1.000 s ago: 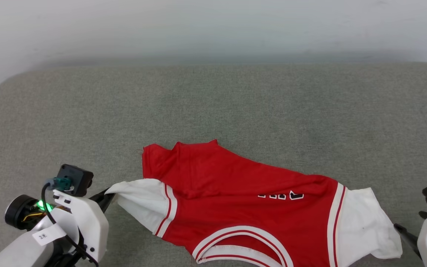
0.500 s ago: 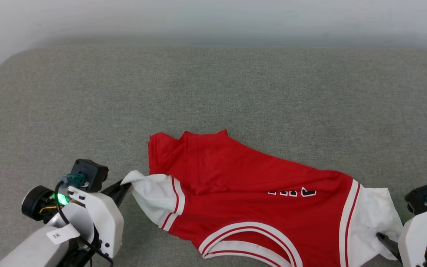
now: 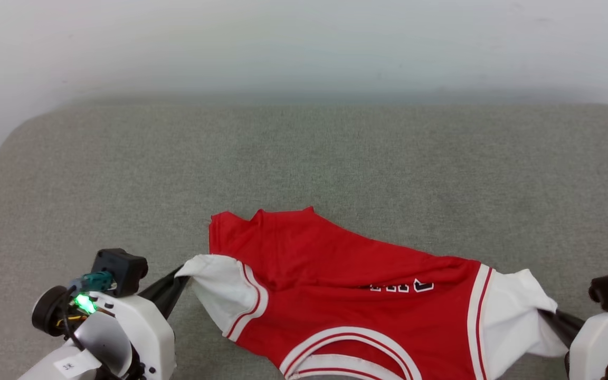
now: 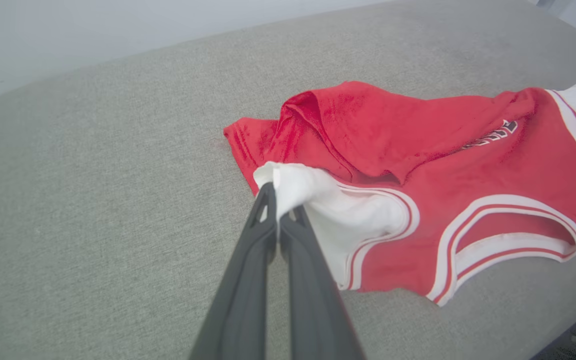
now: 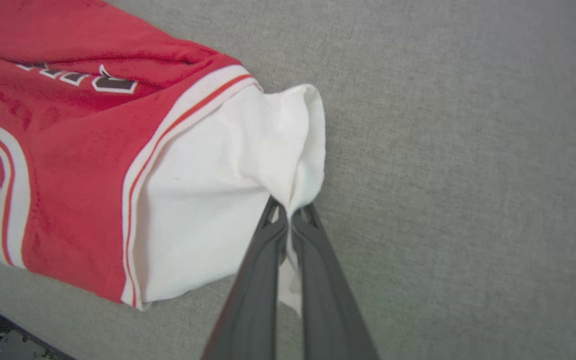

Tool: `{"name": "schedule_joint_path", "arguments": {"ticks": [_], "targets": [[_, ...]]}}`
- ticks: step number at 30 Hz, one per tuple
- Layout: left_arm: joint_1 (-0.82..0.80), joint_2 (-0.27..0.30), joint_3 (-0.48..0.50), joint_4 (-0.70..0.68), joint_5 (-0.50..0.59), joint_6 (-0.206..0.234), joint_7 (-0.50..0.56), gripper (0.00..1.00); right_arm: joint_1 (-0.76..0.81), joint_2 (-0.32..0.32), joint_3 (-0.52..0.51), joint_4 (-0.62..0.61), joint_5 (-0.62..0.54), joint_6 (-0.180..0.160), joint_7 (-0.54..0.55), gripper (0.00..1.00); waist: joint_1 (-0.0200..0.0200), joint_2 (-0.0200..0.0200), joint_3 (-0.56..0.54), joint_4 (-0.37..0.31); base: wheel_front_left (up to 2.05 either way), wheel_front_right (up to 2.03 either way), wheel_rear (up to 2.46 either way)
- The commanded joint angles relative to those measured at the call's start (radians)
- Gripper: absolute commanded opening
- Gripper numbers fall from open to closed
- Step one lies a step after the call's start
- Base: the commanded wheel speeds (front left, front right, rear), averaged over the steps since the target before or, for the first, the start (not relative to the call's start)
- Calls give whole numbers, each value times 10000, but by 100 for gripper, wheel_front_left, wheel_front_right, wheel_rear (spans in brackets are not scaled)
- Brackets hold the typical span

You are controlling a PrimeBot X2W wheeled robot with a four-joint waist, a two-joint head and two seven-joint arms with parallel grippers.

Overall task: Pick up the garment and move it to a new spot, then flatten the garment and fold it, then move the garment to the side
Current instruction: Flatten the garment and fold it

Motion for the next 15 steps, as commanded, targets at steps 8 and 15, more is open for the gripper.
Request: {"name": "schedule_joint_path", "arguments": {"ticks": [8, 15], "targets": [[-475, 512, 791, -1646, -37, 264, -294, 0, 196, 32, -1682, -2271, 595, -6, -116, 0, -1, -1, -642, -188, 0, 0, 0], [-2009, 658, 1446, -2329, -118, -99, -151, 0, -870, 174, -3002, -3933, 1000, -6, 630, 0, -1, -1, -722, -189, 0, 0, 0]]}}
